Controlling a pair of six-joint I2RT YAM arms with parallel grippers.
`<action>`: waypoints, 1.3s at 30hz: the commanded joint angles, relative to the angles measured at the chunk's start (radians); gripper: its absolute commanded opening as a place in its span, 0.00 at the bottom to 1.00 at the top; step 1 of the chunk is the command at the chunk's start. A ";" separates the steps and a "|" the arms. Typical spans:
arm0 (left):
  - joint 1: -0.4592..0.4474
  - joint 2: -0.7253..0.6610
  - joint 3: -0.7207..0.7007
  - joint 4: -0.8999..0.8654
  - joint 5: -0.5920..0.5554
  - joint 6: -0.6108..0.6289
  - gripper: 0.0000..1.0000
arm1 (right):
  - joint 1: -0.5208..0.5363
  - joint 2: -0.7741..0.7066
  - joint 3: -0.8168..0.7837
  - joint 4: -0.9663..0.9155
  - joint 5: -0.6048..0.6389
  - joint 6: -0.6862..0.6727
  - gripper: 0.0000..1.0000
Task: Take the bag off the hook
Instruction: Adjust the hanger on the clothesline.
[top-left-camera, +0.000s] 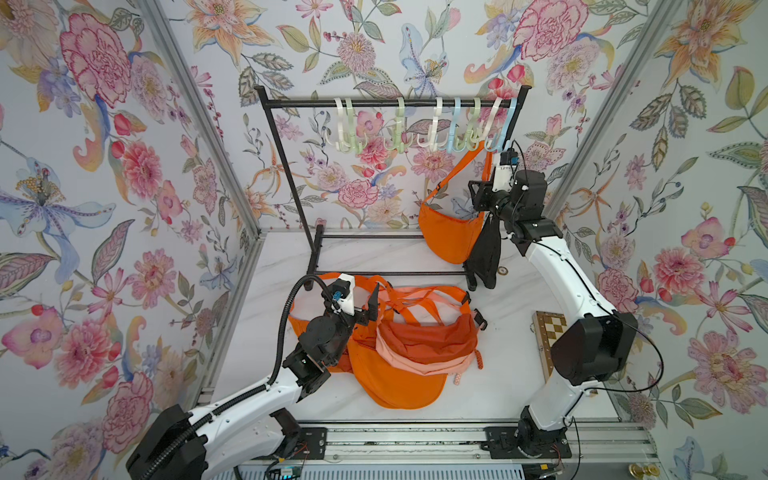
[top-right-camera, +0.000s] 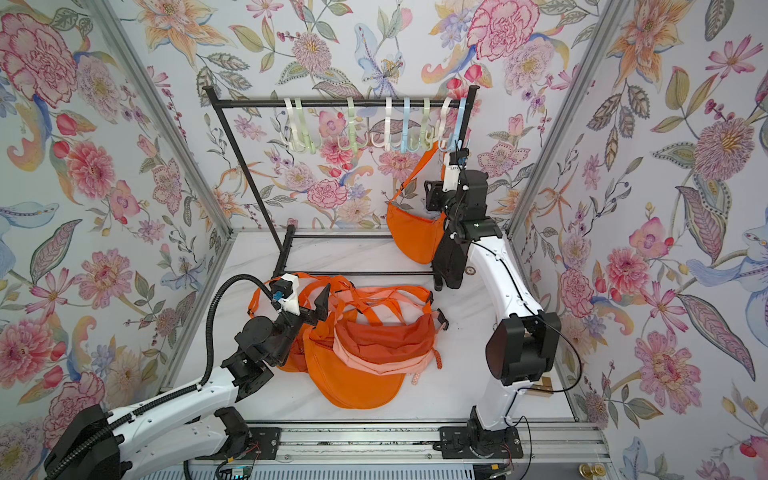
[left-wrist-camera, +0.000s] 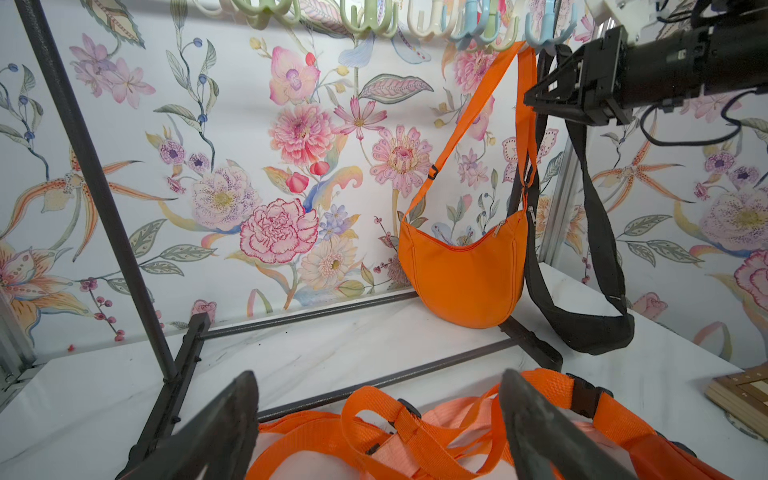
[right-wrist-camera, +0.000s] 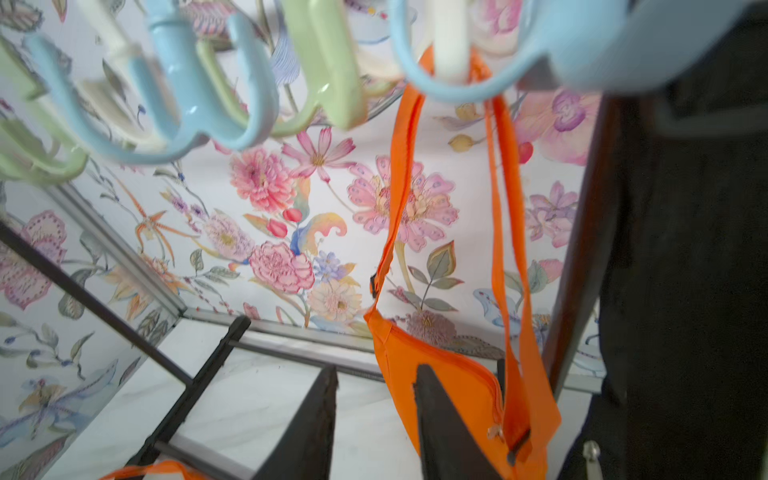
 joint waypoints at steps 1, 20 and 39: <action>-0.008 -0.040 -0.030 0.018 0.009 -0.021 0.91 | -0.019 0.051 0.120 -0.098 -0.008 0.003 0.31; -0.007 -0.012 -0.030 0.043 0.002 0.011 0.94 | -0.085 0.263 0.422 -0.196 -0.044 -0.018 0.47; -0.007 -0.013 0.001 0.011 0.005 0.016 0.94 | -0.029 0.294 0.449 -0.206 -0.005 -0.073 0.00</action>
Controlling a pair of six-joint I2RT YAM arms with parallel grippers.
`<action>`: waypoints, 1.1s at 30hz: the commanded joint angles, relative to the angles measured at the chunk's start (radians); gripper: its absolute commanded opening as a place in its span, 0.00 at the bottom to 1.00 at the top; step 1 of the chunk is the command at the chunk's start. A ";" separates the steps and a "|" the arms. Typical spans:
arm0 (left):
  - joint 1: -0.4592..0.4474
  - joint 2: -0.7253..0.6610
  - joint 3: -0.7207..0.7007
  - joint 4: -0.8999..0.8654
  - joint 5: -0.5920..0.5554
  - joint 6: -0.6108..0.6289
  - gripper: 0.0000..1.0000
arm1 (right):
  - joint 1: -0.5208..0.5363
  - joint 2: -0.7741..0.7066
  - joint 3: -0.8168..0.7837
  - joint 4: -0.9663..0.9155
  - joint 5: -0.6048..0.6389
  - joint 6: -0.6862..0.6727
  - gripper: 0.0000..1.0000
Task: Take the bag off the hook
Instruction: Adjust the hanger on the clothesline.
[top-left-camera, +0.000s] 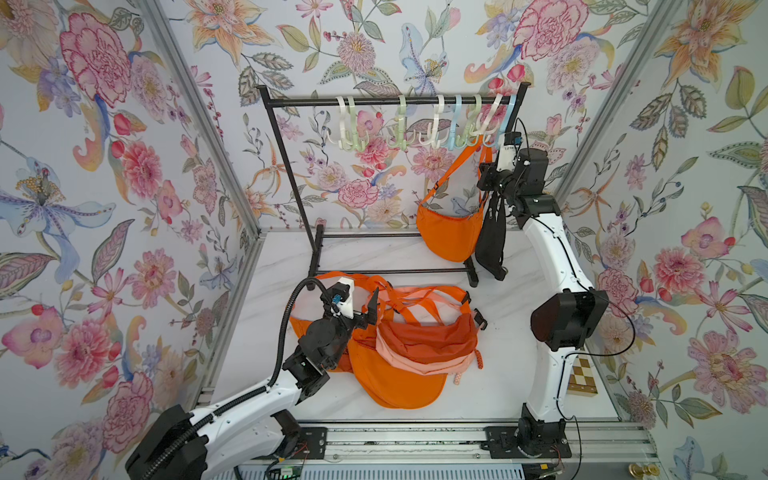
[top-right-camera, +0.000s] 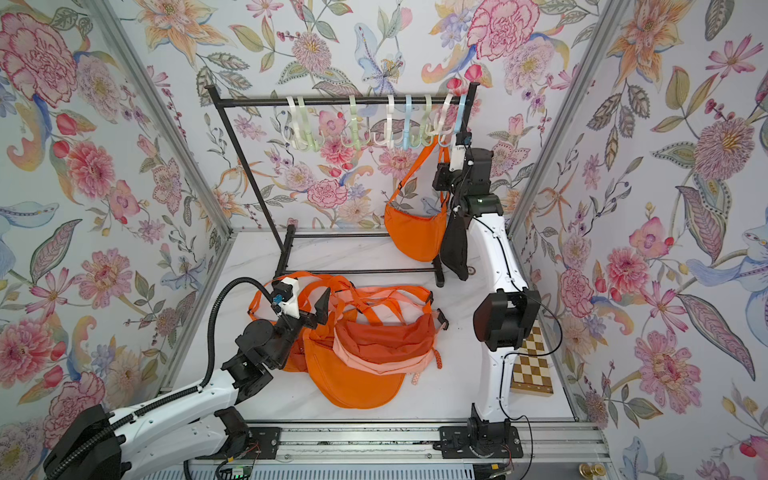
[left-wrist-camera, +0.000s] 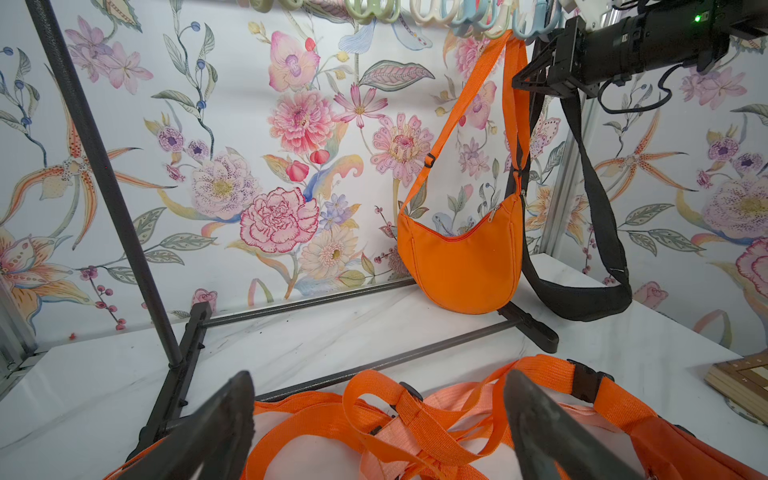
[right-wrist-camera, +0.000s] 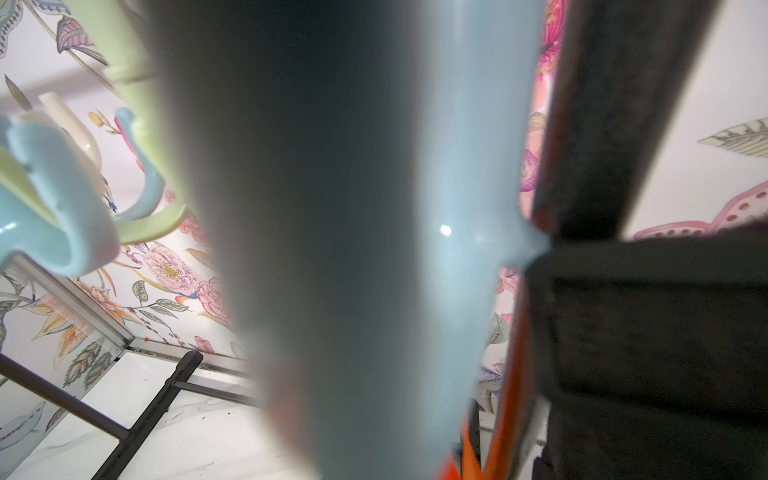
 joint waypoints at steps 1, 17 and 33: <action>-0.007 -0.016 0.024 -0.002 0.005 0.013 0.94 | 0.027 0.021 0.021 -0.035 0.002 -0.026 0.00; -0.008 -0.085 0.007 -0.012 -0.007 0.000 0.94 | 0.154 0.056 0.091 -0.036 -0.058 -0.017 0.00; -0.004 -0.003 0.108 0.039 -0.041 0.075 0.96 | 0.240 0.090 0.145 -0.045 -0.138 -0.006 0.00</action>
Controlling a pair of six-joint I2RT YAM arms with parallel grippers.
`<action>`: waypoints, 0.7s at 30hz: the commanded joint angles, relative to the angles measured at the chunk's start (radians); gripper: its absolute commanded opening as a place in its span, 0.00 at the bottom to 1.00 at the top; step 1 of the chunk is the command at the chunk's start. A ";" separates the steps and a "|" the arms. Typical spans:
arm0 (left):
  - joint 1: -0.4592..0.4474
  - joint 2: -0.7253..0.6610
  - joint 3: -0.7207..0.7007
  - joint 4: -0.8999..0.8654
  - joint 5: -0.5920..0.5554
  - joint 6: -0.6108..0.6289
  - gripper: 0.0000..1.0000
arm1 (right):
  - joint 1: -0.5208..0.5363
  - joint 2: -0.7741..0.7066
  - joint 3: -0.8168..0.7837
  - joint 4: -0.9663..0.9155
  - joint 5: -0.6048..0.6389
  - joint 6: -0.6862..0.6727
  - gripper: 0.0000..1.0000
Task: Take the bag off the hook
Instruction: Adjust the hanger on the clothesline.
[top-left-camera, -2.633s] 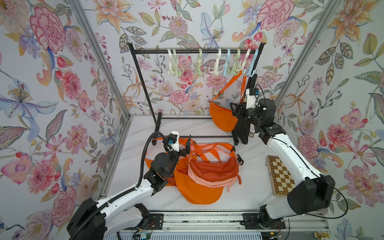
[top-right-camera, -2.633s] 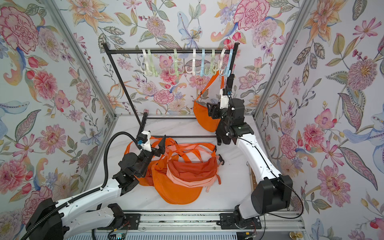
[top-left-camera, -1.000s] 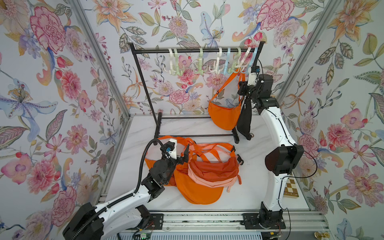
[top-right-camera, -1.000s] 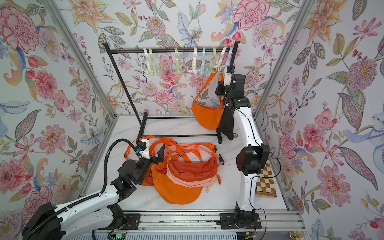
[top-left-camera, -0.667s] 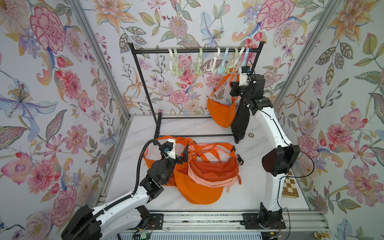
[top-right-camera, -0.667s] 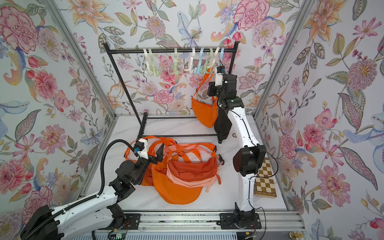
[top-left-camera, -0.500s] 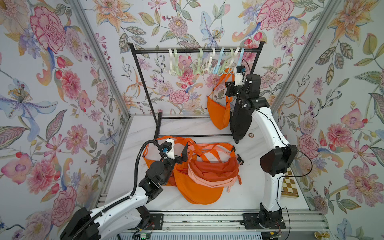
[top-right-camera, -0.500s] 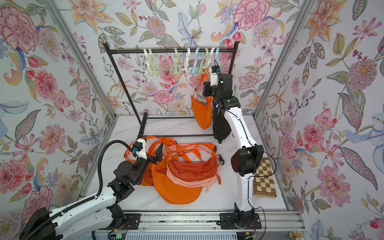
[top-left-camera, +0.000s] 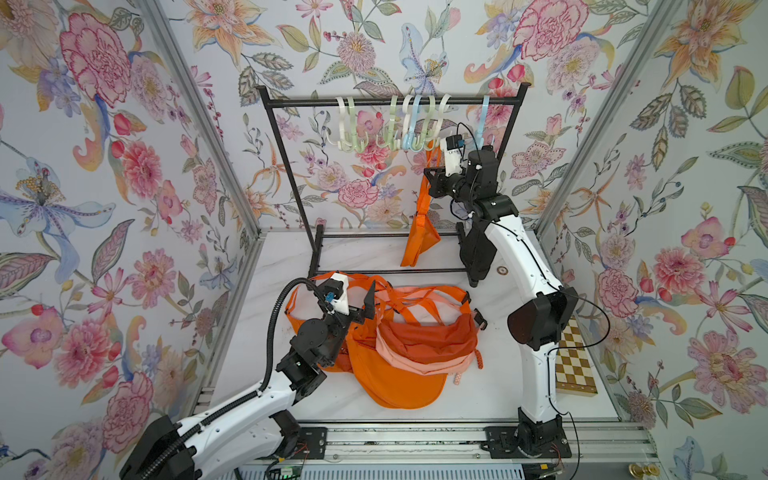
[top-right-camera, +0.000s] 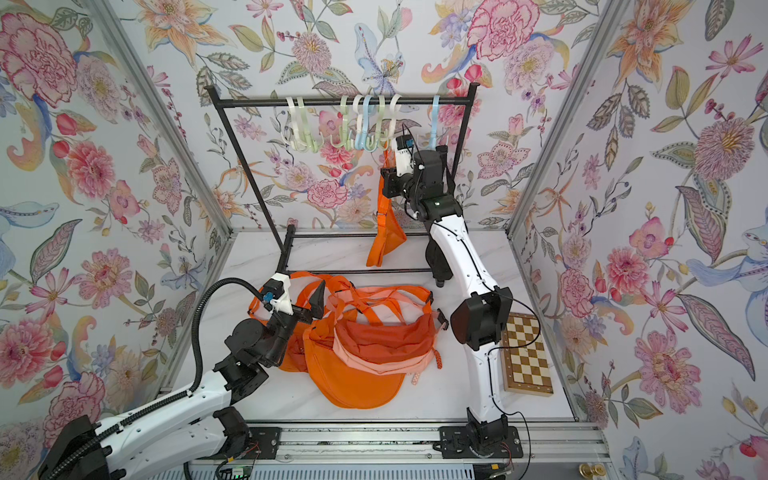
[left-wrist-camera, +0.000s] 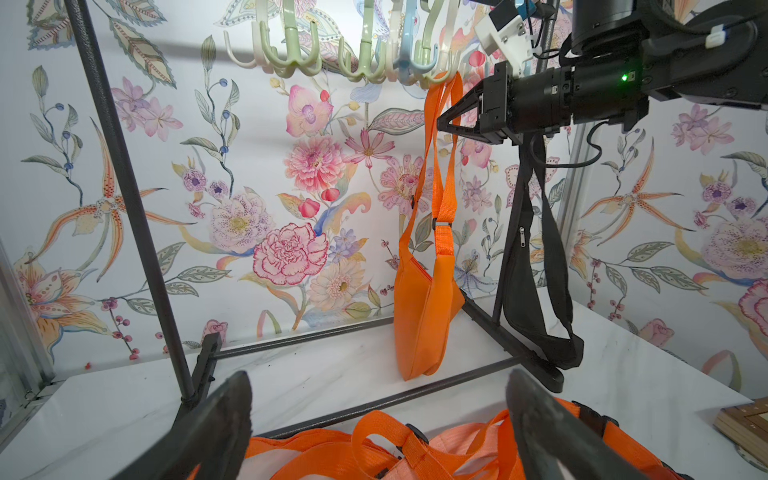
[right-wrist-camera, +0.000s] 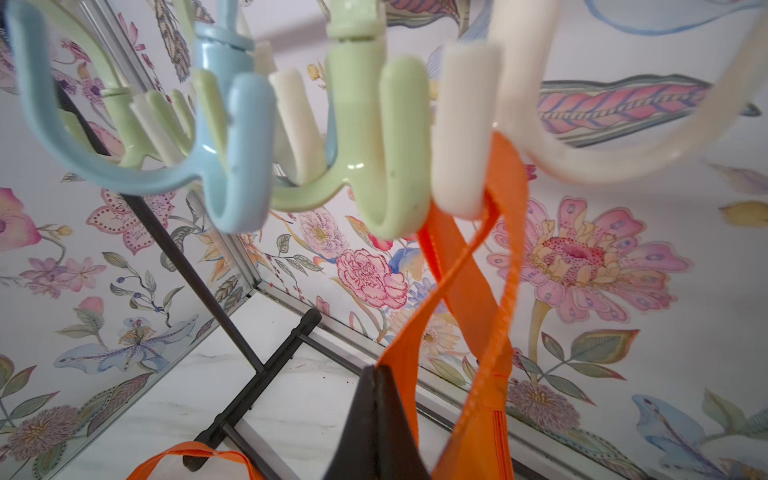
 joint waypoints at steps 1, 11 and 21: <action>-0.003 0.061 0.063 0.061 -0.017 0.049 0.97 | 0.003 0.005 0.012 -0.016 -0.044 0.008 0.00; 0.118 0.439 0.305 0.256 0.078 0.117 0.98 | -0.049 -0.131 -0.168 -0.015 -0.031 -0.002 0.00; 0.197 0.946 0.832 0.262 0.267 0.310 0.99 | -0.101 -0.178 -0.281 0.017 -0.060 0.020 0.10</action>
